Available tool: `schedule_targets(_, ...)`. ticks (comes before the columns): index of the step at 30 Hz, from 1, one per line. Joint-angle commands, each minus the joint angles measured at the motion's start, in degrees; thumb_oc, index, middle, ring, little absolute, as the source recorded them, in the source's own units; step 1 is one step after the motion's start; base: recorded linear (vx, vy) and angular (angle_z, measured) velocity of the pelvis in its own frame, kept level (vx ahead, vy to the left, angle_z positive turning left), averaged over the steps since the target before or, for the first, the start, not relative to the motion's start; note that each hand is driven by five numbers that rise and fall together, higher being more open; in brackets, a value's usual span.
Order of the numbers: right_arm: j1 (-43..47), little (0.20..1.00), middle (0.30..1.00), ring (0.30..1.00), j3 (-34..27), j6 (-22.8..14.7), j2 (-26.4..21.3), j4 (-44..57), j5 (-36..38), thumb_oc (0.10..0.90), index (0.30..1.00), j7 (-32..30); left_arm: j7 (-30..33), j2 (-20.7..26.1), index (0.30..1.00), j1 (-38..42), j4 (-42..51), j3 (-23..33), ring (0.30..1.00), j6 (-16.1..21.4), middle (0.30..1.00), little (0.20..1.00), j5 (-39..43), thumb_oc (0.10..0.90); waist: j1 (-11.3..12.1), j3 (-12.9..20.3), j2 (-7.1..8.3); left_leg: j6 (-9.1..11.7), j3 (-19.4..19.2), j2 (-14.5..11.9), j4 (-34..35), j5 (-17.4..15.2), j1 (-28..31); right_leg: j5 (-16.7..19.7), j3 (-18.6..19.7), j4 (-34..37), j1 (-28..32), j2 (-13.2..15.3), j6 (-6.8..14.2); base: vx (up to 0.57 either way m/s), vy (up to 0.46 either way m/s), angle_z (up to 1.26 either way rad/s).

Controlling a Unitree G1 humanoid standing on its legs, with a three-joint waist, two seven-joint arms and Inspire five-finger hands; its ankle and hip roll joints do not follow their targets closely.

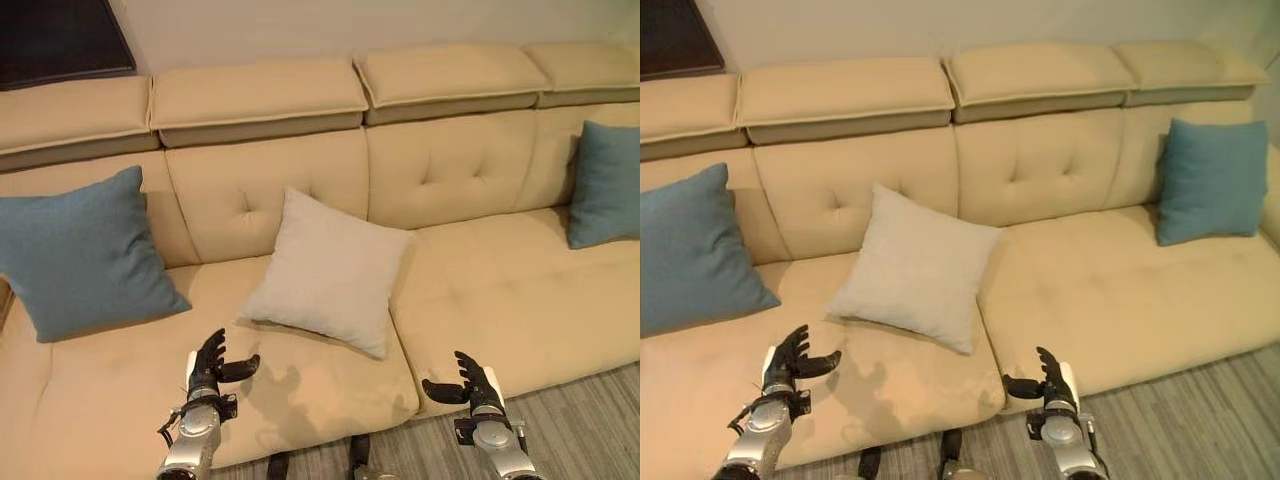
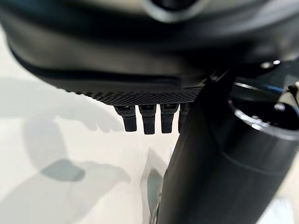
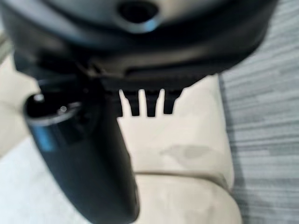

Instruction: Pick up all the scattered cushions and arrange them neatly on the sofa.

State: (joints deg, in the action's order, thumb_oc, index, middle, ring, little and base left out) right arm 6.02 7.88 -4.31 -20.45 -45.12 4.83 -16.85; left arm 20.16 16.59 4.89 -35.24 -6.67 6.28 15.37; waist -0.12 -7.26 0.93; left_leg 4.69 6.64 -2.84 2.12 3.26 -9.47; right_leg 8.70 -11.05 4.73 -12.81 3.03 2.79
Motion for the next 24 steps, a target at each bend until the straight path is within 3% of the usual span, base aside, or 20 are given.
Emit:
schedule_targets(1, 8.8, 0.900, 0.900, 0.900, 0.2, -3.7, -2.6, 5.6, 3.2, 0.800, 0.900, -4.6, 5.8, 4.3, 0.900, 13.1, 2.5, 0.7, 0.900, 5.9, 0.900, 0.900, -4.2, 0.800, -0.7, -1.6, 1.48, 0.9, -4.5, 2.2, 2.9, 0.7, -3.9, -2.9, 1.3, 0.3, -0.7, 2.2, 5.3, -0.03, -0.007, 0.36)
schedule_targets(7, 19.9, 0.900, 0.900, 0.900, 3.2, -5.4, -1.1, 3.5, 8.4, 0.800, 0.900, -6.6, 6.9, 7.0, 0.900, 26.2, -4.8, -4.5, 0.900, 7.5, 0.900, 0.900, -0.9, 0.800, -1.6, -2.2, 0.88, 1.7, -5.0, 1.9, 2.9, 2.1, -9.0, -1.6, 2.0, 0.3, -5.7, 2.0, 5.4, -0.01, -0.003, 0.06)
schedule_targets(13, 35.8, 0.900, 0.900, 0.900, 7.1, -7.8, -1.8, 0.1, 13.7, 0.800, 0.900, -9.0, 7.0, 12.9, 0.900, 43.3, -15.0, -10.3, 0.900, 8.0, 0.900, 0.900, 3.2, 0.800, -2.5, -2.4, 0.23, 2.4, -5.5, 1.2, 2.9, 3.0, -14.2, -1.0, 2.8, 0.3, -11.5, 1.4, 5.9, 0.02, -0.015, -0.06)
schedule_targets(19, 41.4, 0.900, 0.900, 0.900, 8.3, -9.0, -1.1, -2.1, 18.0, 0.800, 0.900, -8.3, 6.3, 14.7, 0.900, 50.0, -19.7, -12.9, 0.900, 7.5, 0.900, 0.900, 4.1, 0.800, -2.9, -2.4, -0.21, 2.4, -5.2, 1.6, 2.9, 3.5, -16.5, -0.5, 3.1, 0.3, -14.0, 1.4, 6.0, 0.02, -0.004, -0.07)
schedule_targets(24, 45.5, 0.900, 0.900, 0.900, 8.9, -10.5, 0.0, -4.1, 25.0, 0.800, 0.900, -6.5, 2.7, 14.6, 0.900, 54.8, -22.7, -14.3, 0.900, 8.0, 0.900, 0.900, 11.0, 0.800, -3.1, -2.6, -0.98, 2.6, -5.4, 1.9, 2.9, 3.6, -17.9, -0.3, 3.6, 0.3, -15.7, 1.3, 6.2, 0.01, -0.003, 0.01)
